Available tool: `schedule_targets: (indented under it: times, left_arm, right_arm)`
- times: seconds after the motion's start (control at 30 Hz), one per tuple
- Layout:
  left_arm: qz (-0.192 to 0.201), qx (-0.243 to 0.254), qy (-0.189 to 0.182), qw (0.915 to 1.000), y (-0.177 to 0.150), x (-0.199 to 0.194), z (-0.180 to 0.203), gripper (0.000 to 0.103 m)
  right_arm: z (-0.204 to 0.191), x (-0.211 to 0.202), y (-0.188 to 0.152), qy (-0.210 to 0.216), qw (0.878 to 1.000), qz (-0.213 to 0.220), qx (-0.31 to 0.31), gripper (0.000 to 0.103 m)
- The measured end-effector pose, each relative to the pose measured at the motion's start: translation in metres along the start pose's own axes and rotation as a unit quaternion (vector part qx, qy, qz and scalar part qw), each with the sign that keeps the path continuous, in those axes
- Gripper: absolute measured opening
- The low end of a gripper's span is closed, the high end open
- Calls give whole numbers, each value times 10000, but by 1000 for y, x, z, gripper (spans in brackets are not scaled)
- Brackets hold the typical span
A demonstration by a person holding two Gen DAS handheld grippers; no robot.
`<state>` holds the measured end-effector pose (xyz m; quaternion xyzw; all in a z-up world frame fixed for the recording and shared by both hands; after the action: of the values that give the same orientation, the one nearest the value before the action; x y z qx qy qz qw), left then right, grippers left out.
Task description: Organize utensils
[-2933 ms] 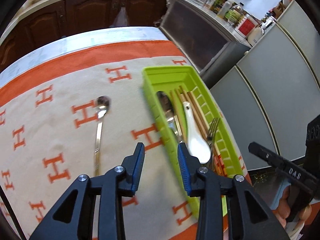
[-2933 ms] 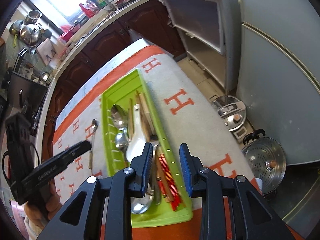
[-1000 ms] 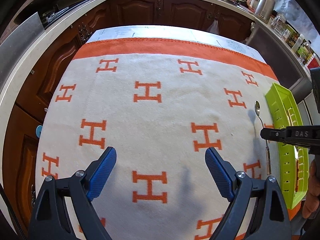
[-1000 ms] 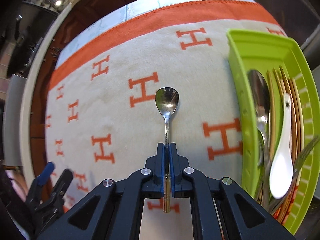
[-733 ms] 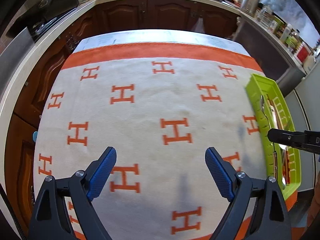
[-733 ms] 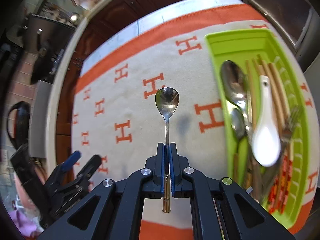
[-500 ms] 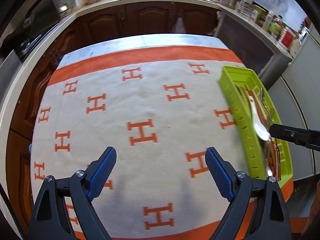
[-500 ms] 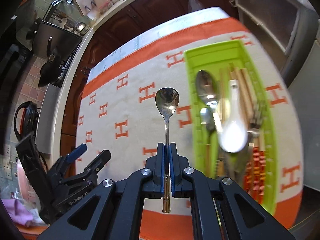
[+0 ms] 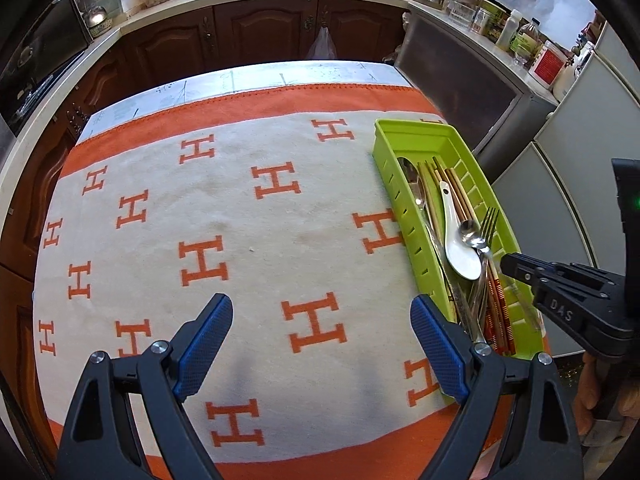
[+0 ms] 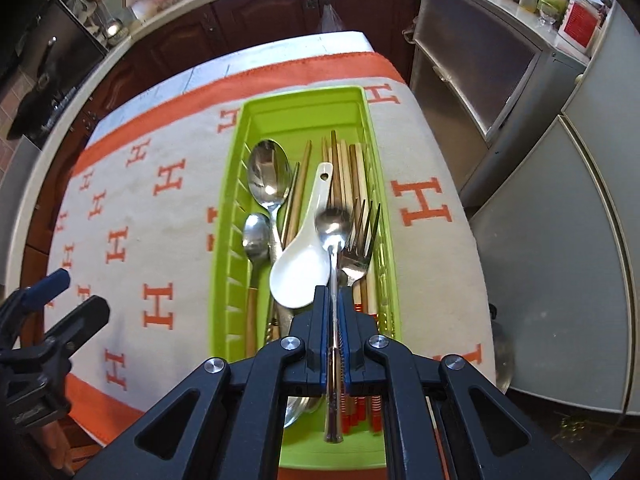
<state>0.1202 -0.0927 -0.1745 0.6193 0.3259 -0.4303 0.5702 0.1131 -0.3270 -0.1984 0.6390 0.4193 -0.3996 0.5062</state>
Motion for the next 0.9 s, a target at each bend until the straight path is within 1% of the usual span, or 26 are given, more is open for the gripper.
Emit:
schedule_targets:
  times: [0.07,0.1,0.13,0.17,0.27,0.4,0.5,0.7,0.77,0.83,0.9]
  left_arm:
    - [-19,-18,18,10000,-1,0,0,92]
    - [-17,-20,41,10000,-1,0,0,93]
    - [-2,-24,65,10000,-2,-1,0,97]
    - [22,-35,80,10000,-2,-2,0,99]
    - [85,-61,106,9999,-3,-7,-1,100]
    - [164,-84,170,9997,-4,-14,-3,100]
    - [199,-111,232,9995,-6,-18,-6,101]
    - [251,-142,393,9988,-13,-26,-13,101]
    - [278,-167,439,9985,-16,-30,-16,102]
    - [291,-198,464,9983,-21,-33,-20,102]
    - [292,-213,481,9982,-27,-36,-24,102]
  right_arm:
    - [1,3,0,80,9999,-9,69,14]
    - [2,4,0,151,9998,9,117,19]
    - [1,4,0,207,9997,41,146,22]
    - [1,2,0,250,9995,81,161,22]
    - [-11,-2,3,305,9992,175,171,23]
    - [-16,-8,1,404,9987,199,248,30]
    - [-23,-14,-2,407,9985,301,207,37]
    - [-38,-21,-13,501,9979,388,135,39]
    - [-41,-22,-17,437,9982,408,79,46]
    - [-44,-24,-23,363,9983,465,-15,56]
    - [-47,-25,-29,309,9982,503,-71,61]
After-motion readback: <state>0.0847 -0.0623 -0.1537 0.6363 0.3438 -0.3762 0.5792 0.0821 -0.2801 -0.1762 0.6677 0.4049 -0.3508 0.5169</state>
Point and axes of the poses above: each gripper's, at about its wrist camera, not at the fingertips, and x roughly the way its jaws point, z to its right, y to its top, the point moved 4 cm from there along x, roughly the way its jaws point, and after that the axes turned 6 degrees about y, right-handed, at the moved point
